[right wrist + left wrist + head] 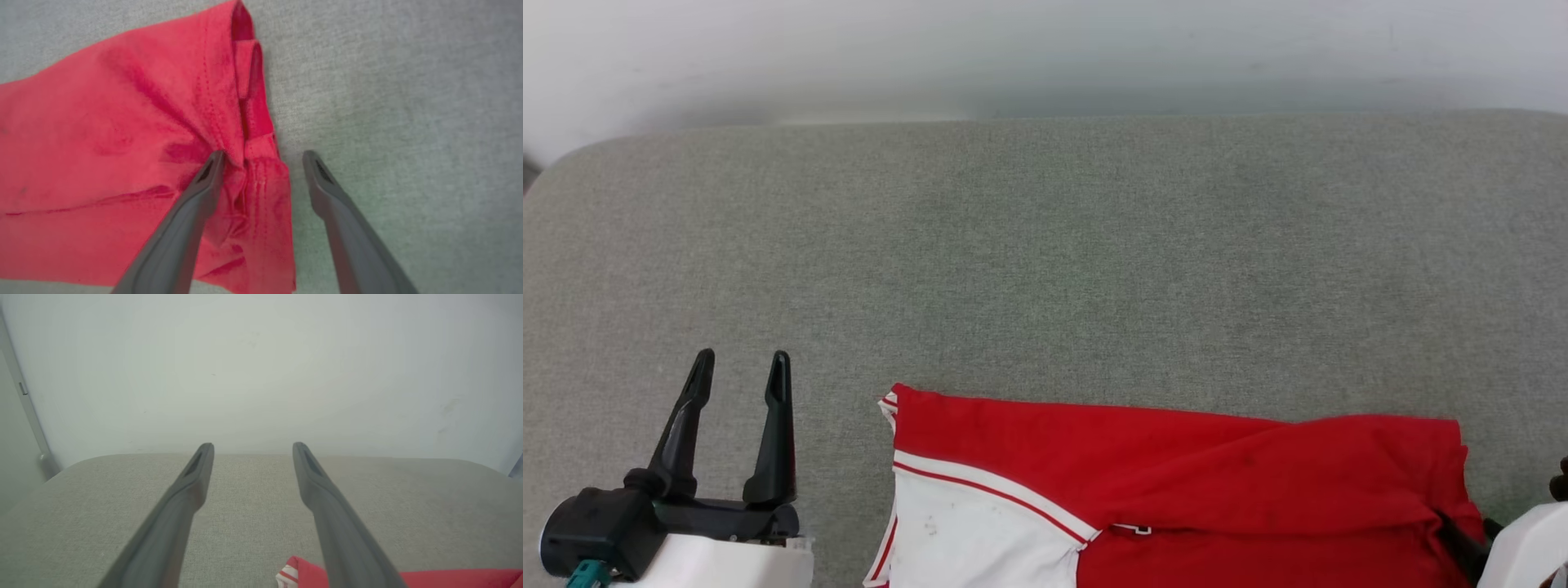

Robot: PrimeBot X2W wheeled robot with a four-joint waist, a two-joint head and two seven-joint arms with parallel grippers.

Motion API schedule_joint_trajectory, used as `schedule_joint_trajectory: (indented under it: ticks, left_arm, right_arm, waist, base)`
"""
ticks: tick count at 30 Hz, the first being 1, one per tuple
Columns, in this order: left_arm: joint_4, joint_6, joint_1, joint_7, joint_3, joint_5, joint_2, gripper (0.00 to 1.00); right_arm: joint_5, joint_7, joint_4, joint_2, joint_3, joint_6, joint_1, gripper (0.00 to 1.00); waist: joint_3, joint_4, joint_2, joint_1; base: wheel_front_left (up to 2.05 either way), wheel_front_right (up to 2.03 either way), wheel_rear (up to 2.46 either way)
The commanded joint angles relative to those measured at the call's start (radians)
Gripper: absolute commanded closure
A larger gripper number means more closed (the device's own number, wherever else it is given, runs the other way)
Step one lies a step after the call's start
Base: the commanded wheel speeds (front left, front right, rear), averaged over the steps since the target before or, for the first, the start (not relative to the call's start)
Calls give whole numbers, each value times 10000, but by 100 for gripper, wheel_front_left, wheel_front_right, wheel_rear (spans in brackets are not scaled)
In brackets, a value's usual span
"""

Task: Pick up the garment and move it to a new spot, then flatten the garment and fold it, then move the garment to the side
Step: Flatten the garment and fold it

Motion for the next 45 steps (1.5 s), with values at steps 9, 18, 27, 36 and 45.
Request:
schedule_joint_trajectory:
  ticks: [9, 18, 27, 36, 45]
  left_arm:
    - [272, -308, -457, -32, 180, 301, -329, 0]
    - [379, -318, -409, -33, -9, 123, -204, 0]
    - [411, -321, -297, -33, -35, 61, -109, 0]
    - [398, -321, -240, -32, -85, 46, -34, 0]
    - [453, -320, -168, -34, -145, 25, 11, 0]
  right_arm:
    - [785, 115, 1167, 337, 1268, 58, 17, 0]
    - [1620, -54, 1233, 261, 2343, 70, 140, 0]
    - [1060, -1000, 1529, -386, 1828, -11, -239, 100]
    - [339, -1639, 1837, -927, 570, -25, -676, 100]
    - [-1072, -2153, 2413, -837, -987, -10, -1293, 100]
  waist:
    - [382, 334, -1, 0]
    - [252, 361, -1, 0]
    - [101, 189, -1, 0]
    - [13, 5, -1, 0]
    - [-94, -105, -1, 0]
  base:
    - [0, 0, 0]
    - [0, 0, 0]
    - [0, 0, 0]
    - [0, 0, 0]
    - [0, 0, 0]
